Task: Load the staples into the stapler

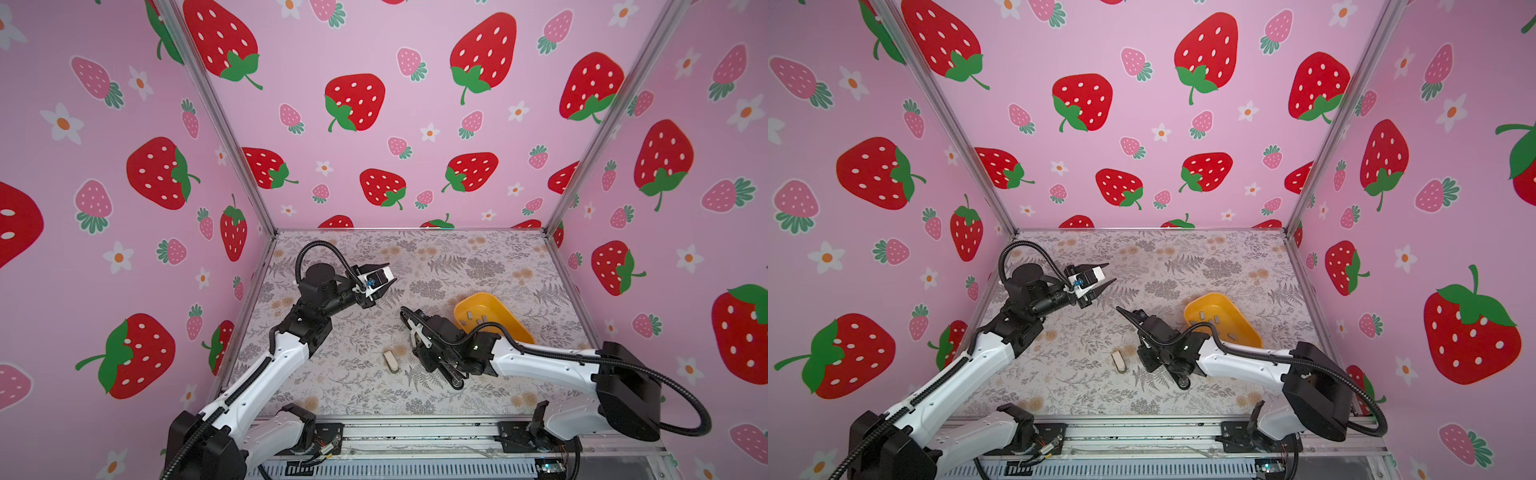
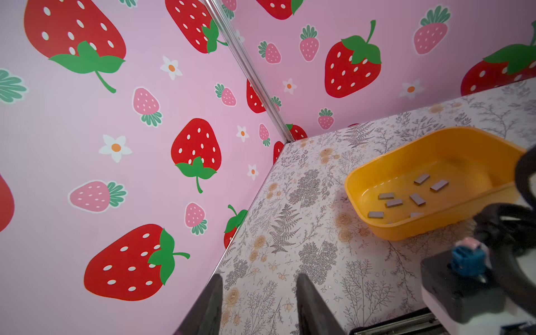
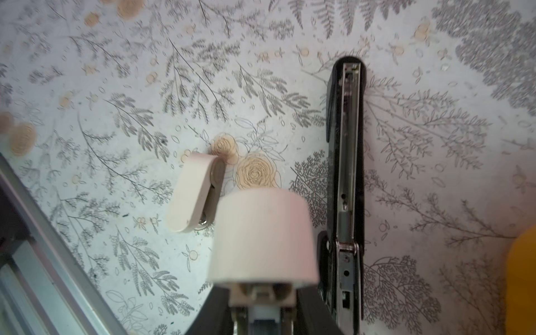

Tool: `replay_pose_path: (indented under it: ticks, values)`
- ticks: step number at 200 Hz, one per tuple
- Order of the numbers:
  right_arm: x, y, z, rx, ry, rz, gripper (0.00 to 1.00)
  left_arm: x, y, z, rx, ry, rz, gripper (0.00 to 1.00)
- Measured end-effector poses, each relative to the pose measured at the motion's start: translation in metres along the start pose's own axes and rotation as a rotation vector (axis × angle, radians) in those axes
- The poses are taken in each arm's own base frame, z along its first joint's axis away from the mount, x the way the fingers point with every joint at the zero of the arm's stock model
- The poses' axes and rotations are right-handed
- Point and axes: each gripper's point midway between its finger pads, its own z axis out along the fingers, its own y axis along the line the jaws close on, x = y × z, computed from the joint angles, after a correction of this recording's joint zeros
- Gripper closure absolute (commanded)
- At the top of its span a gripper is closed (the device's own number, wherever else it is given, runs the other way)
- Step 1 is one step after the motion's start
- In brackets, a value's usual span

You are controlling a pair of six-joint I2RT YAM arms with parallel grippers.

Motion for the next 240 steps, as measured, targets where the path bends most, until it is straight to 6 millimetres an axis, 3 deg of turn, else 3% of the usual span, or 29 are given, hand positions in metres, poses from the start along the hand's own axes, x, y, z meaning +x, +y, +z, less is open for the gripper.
replay_pose_path:
  ticks: [36,100,145,240]
  values:
    - [0.020,-0.001,0.019,0.027,0.079,-0.001,1.00,0.000,0.002,-0.001,-0.008,-0.002,-0.004,0.57]
    - [0.035,-0.006,0.049,0.075,0.162,-0.013,1.00,0.003,0.007,-0.002,-0.026,0.014,-0.005,0.58]
    - [0.013,0.002,0.054,0.067,0.128,-0.003,1.00,0.009,0.015,-0.005,-0.051,0.030,-0.025,0.58]
    - [-0.036,0.013,0.085,0.066,0.080,0.055,1.00,0.017,0.030,-0.010,-0.114,0.056,-0.052,0.59]
